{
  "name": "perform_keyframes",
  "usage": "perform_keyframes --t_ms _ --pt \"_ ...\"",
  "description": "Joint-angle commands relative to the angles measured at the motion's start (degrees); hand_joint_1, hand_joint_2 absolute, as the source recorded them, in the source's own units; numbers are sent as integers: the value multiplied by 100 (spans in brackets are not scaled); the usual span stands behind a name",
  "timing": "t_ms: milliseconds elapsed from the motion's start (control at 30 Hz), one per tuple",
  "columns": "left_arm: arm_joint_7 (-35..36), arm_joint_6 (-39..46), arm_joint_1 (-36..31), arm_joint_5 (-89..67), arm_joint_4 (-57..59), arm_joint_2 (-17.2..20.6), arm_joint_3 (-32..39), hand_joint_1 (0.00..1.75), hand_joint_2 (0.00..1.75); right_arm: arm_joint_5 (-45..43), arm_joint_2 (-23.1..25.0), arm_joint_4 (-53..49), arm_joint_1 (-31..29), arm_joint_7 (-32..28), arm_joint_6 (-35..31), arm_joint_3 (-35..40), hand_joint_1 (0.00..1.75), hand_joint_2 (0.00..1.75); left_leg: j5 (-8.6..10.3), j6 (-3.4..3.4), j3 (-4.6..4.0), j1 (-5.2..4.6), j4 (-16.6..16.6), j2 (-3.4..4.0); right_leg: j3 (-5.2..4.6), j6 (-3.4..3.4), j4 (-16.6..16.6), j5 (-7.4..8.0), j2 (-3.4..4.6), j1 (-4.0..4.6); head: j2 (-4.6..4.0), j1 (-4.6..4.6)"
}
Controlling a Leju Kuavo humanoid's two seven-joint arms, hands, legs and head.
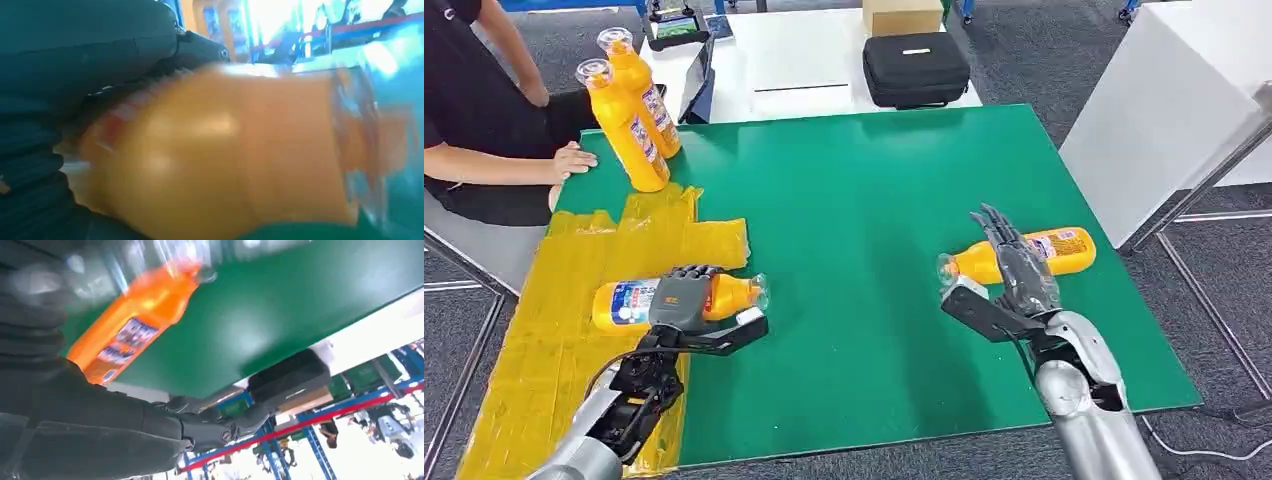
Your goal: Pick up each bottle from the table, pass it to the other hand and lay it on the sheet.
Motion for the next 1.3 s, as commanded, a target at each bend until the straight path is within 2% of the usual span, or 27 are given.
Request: perform_keyframes --t_ms 33,167,333,367,400,433,467,567,600,900,933,1000,1100,1133,1300 --pt "-126 -213 -62 296 613 13 -168 0 0 406 -956 -275 264 151 723 -349 0 175 -2 -7 22 0 -3 0 27 -3 -4 -6 -11 4 0 0" --pt "-482 -300 147 988 136 57 134 0 0 284 -1527 127 -82 5 943 -675 0 175 -9 -10 37 2 6 22 45 -2 -2 -6 1 7 0 0" --pt "-775 -447 421 1687 -494 63 334 0 0 303 -1675 374 -318 -135 1057 -863 0 175 1 2 32 -8 0 22 39 7 -4 6 11 -4 0 2" --pt "-1138 -555 540 2410 -784 -32 588 0 0 331 -1777 579 -473 -87 1053 -870 0 175 0 -1 36 -6 0 30 44 6 -7 7 14 -1 0 4" --pt "-1156 -556 643 2610 -1053 16 605 0 0 384 -1874 842 -666 -79 1046 -858 0 175 5 6 31 -7 1 22 39 9 -4 8 11 -3 0 4" --pt "-1537 -739 851 3720 -1612 -96 945 0 0 426 -1982 1373 -1027 -74 1103 -819 0 175 1 3 33 -5 4 33 41 8 -5 8 16 0 0 4" --pt "-1482 -809 943 3831 -1851 1 873 0 0 429 -2020 1656 -1208 -224 1093 -791 0 175 4 10 24 -8 6 37 27 15 0 14 26 -5 0 0" --pt "-1429 -846 975 3871 -1933 46 833 0 0 441 -2010 1805 -1287 -300 1051 -774 0 175 -2 5 32 -3 8 54 35 15 -3 15 31 2 0 2" --pt "-1418 -851 966 3882 -1908 49 819 0 0 446 -1998 1799 -1276 -305 1040 -763 0 175 8 11 27 -3 1 26 33 19 -7 18 10 0 0 4" --pt "-1418 -813 936 3908 -1823 40 797 0 0 449 -1985 1698 -1206 -292 1017 -746 0 175 5 10 23 -1 3 29 31 17 -4 13 10 4 0 2" --pt "-1598 -550 1000 4258 -1975 -73 981 0 0 596 -2020 1817 -1278 -79 1006 -702 0 175 7 12 21 -2 2 25 29 18 -5 14 8 3 0 2" --pt "-1923 -390 1215 5115 -2621 -198 1179 0 0 819 -2013 2455 -1650 -20 853 -621 0 175 3 10 22 0 6 34 31 17 -4 12 12 5 0 2" --pt "-1905 -325 1262 5684 -3333 -247 1121 0 0 1279 -1828 4010 -2604 -106 598 -353 0 175 9 17 -6 -1 9 35 1 22 1 21 19 3 0 2" --pt "-1906 -334 1249 5753 -3382 -270 1108 0 0 1306 -1805 4182 -2679 -130 608 -322 0 175 -6 7 14 4 22 67 21 18 4 14 35 10 0 0" --pt "-1969 -438 1250 5932 -3573 -358 832 0 0 1500 -1715 4944 -2589 -359 729 2 0 175 19 22 0 4 0 13 13 25 -14 24 -1 7 0 2"
